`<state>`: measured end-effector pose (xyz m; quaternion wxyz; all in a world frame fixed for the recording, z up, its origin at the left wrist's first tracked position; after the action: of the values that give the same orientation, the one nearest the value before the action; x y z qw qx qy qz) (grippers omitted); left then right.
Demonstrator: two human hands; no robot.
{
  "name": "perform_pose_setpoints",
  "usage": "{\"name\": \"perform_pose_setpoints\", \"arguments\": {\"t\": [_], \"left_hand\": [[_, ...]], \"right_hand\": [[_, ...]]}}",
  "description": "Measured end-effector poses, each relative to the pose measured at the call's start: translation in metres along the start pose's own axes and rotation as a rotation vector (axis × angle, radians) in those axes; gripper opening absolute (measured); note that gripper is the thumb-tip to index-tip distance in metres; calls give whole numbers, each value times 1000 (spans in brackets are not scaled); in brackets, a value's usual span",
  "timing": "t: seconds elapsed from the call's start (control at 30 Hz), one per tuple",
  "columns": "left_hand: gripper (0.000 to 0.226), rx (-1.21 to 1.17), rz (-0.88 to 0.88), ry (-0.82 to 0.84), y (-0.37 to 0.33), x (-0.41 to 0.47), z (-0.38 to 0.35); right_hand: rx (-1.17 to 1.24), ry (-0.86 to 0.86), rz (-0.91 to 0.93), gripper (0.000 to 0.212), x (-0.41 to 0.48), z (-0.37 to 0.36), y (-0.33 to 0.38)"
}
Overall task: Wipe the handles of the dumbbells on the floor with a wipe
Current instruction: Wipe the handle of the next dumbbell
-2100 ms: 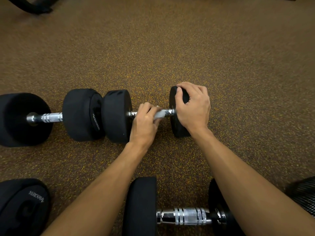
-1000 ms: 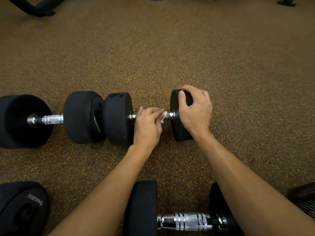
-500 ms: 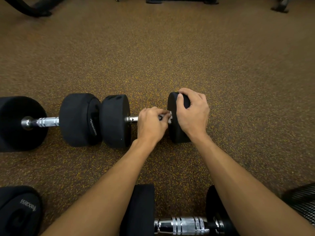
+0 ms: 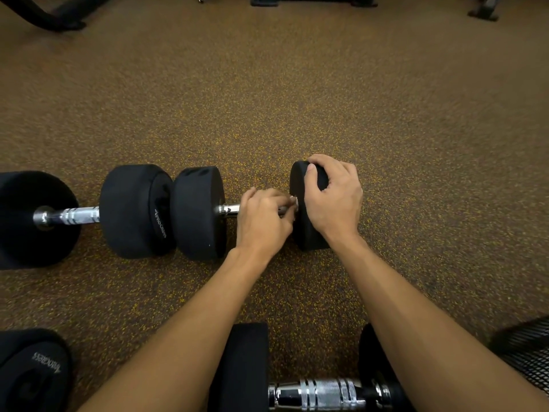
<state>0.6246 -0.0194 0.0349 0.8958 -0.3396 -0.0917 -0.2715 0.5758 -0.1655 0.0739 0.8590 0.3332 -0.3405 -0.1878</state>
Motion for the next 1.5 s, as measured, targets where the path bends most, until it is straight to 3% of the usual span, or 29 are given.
{"name": "perform_pose_setpoints", "arguments": {"t": [0.1, 0.2, 0.43, 0.6, 0.7, 0.87, 1.03, 1.2, 1.37, 1.5], "left_hand": [[17, 78, 68, 20, -3, 9, 2], [18, 47, 26, 48, -6, 9, -3], [18, 71, 13, -48, 10, -2, 14], [16, 15, 17, 51, -10, 5, -5], [21, -8, 109, 87, -10, 11, 0], [35, 146, 215, 366, -9, 29, 0], [19, 27, 150, 250, -10, 22, 8], [30, 63, 260, 419, -3, 33, 1], [21, 16, 214, 368, -5, 35, 3], [29, 17, 276, 492, 4, 41, -5]], "right_hand": [[-5, -1, 4, 27, 5, 1, 0], [-8, -9, 4, 27, 4, 2, -3], [-8, -4, 5, 28, 2, 2, -2], [-15, -4, 3, 28, 3, 1, -3], [-17, -2, -3, 29, 3, 2, -3], [-11, -2, 13, 29, 2, 1, -2], [-5, -17, 11, 29, 1, 2, -3], [5, -10, 5, 30, 1, 2, -2], [0, -10, 4, 29, 1, 2, -4], [1, -9, 12, 29, 1, 2, -2]]}}
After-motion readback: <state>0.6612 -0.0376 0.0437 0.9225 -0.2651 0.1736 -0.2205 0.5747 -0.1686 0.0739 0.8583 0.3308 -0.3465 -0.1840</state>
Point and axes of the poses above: each hand's wrist, its own x-axis towards the middle knuckle, its own z-axis out of the back of the hand, y = z × x, the point moved 6 cm from there along x, towards the middle knuckle, and after that the axes turned 1 degree about y, right-handed, at the moved point
